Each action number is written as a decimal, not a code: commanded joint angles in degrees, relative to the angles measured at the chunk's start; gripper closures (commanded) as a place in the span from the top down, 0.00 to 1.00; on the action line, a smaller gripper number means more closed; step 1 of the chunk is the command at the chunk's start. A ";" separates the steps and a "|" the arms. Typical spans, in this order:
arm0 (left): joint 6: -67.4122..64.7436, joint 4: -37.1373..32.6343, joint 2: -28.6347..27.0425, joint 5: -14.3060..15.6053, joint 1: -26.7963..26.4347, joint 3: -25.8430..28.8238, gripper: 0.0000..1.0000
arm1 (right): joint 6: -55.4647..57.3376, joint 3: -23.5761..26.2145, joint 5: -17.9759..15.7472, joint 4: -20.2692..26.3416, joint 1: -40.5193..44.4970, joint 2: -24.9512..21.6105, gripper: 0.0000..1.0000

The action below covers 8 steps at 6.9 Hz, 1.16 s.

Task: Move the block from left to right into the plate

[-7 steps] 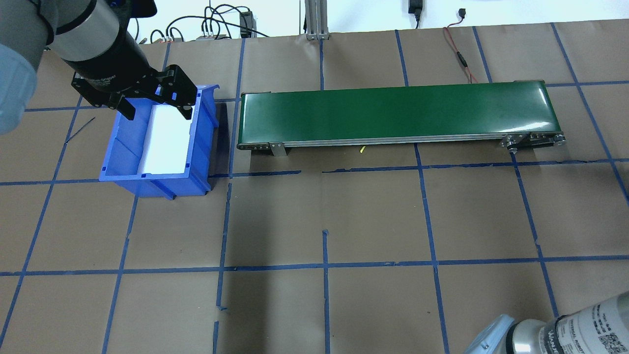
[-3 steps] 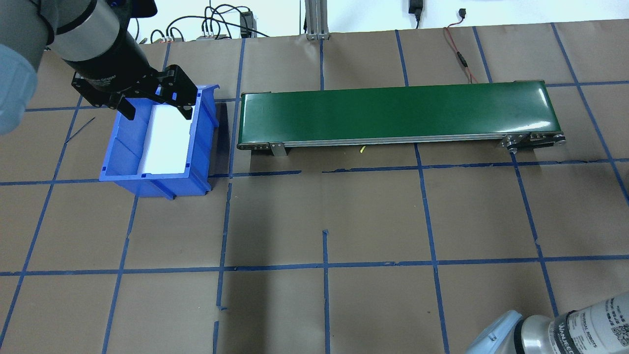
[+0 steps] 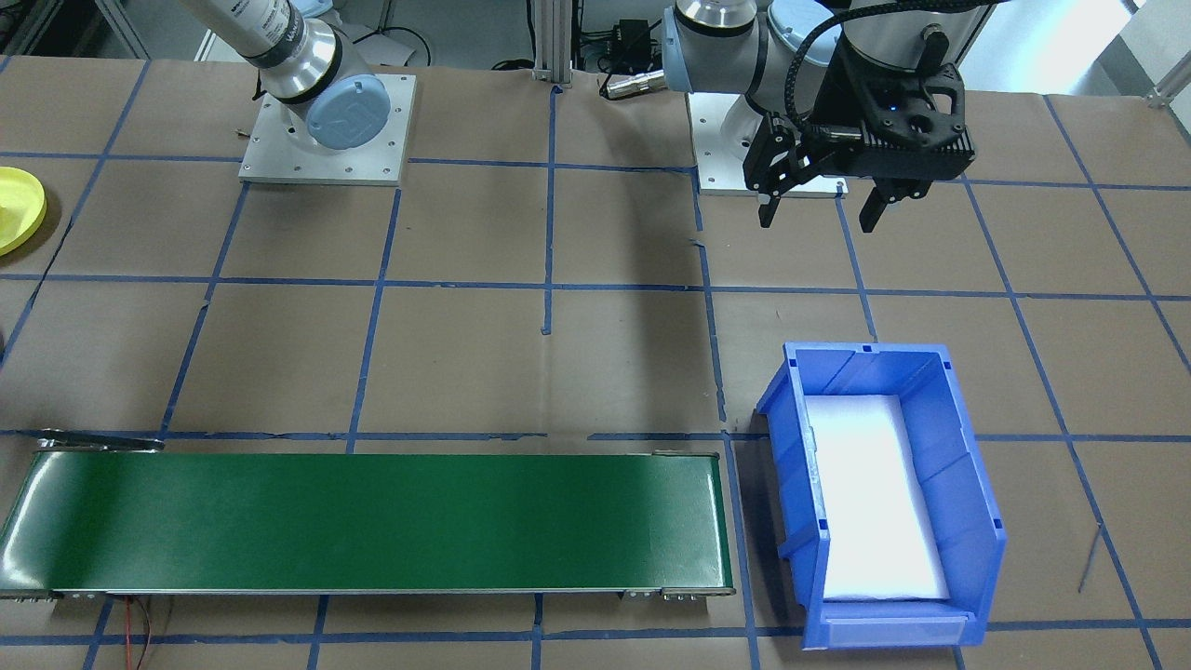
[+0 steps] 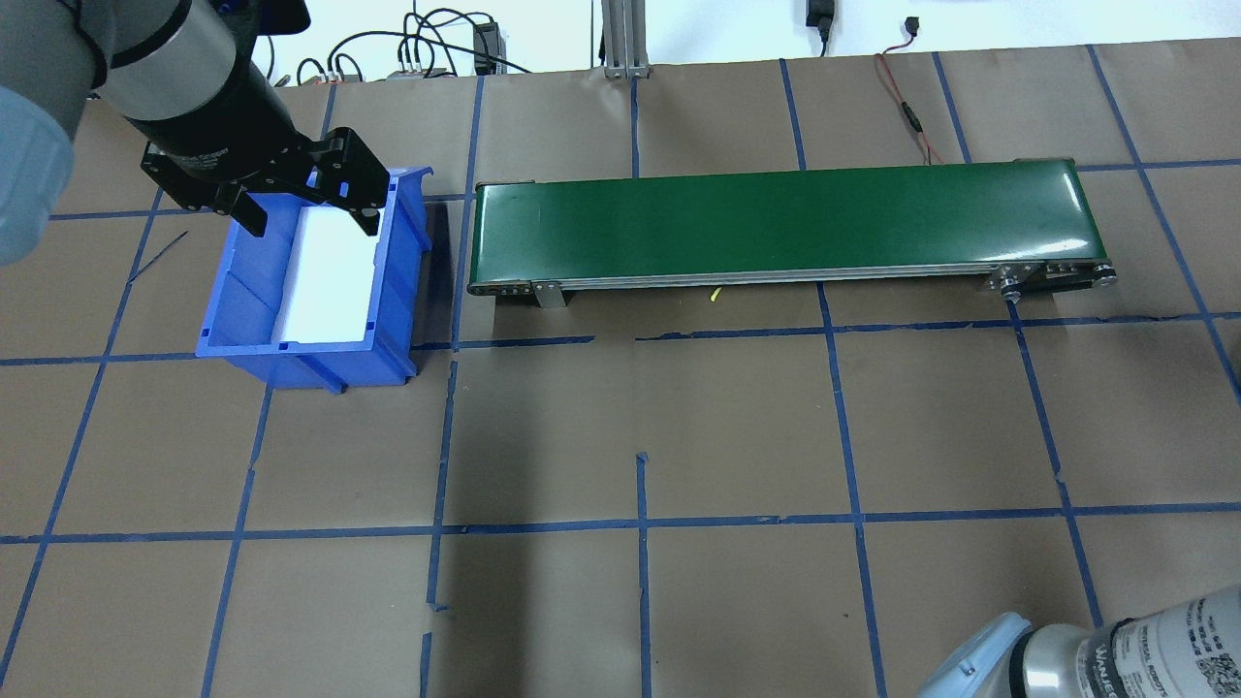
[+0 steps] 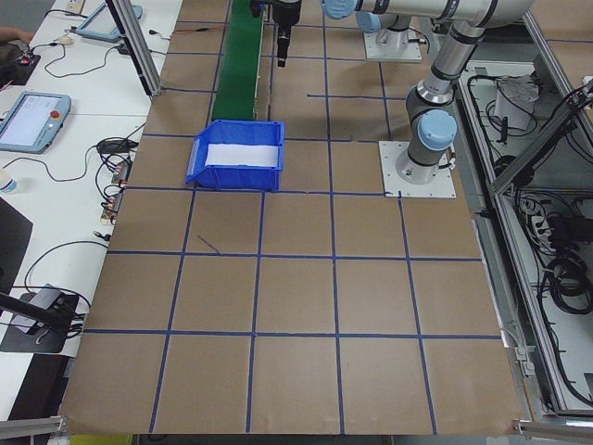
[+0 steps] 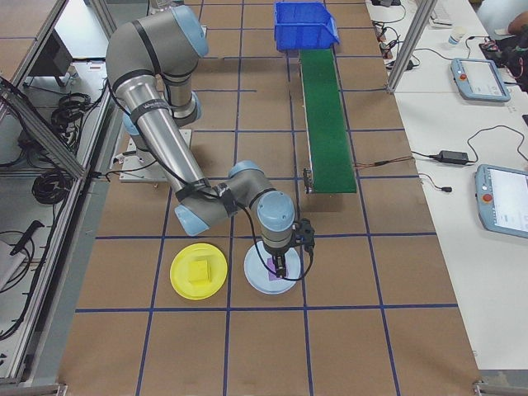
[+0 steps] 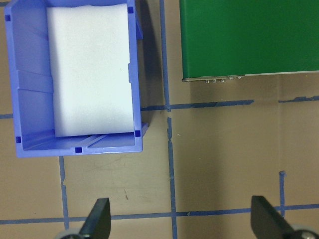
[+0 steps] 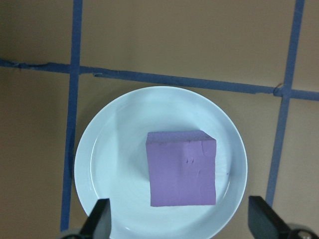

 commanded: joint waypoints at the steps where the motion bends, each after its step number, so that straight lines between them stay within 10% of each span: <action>1: 0.00 0.00 0.01 0.00 0.03 0.01 1.00 | 3.50 -0.27 -0.12 4.77 5.42 -9.92 0.93; 4: 0.00 0.00 0.01 0.00 -0.06 -0.08 1.00 | 21.45 -3.85 -0.73 21.76 15.35 -20.23 0.93; 8: 0.00 -0.09 0.36 0.17 -0.06 -0.34 1.00 | 50.18 -12.29 -4.25 30.26 41.50 -22.36 0.99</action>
